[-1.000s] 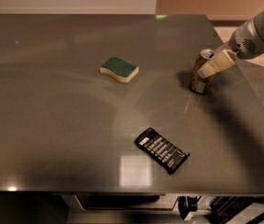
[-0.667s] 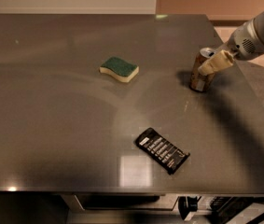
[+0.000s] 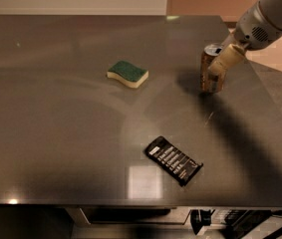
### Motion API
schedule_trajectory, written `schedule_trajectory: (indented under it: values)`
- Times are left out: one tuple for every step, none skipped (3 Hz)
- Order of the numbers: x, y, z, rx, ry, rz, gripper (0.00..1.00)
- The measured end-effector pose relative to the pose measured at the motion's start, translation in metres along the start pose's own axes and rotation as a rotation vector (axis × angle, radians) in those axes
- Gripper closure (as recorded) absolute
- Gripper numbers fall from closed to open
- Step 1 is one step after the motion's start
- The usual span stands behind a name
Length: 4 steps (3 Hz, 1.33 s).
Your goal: Knock orange can over
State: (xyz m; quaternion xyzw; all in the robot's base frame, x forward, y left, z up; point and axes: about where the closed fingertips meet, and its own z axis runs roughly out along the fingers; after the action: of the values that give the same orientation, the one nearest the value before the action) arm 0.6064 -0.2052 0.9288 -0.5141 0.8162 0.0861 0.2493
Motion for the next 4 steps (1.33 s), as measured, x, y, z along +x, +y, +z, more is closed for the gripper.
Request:
schedule_trajectory:
  values:
    - [-0.019,0.023,-0.005,-0.04,0.149,-0.153,1.0]
    - [-0.024,0.041,0.0,-0.07,0.292,-0.28,1.0]
    - [-0.02,0.052,0.012,-0.095,0.403,-0.368,1.0]
    - [-0.016,0.063,0.025,-0.112,0.481,-0.436,0.82]
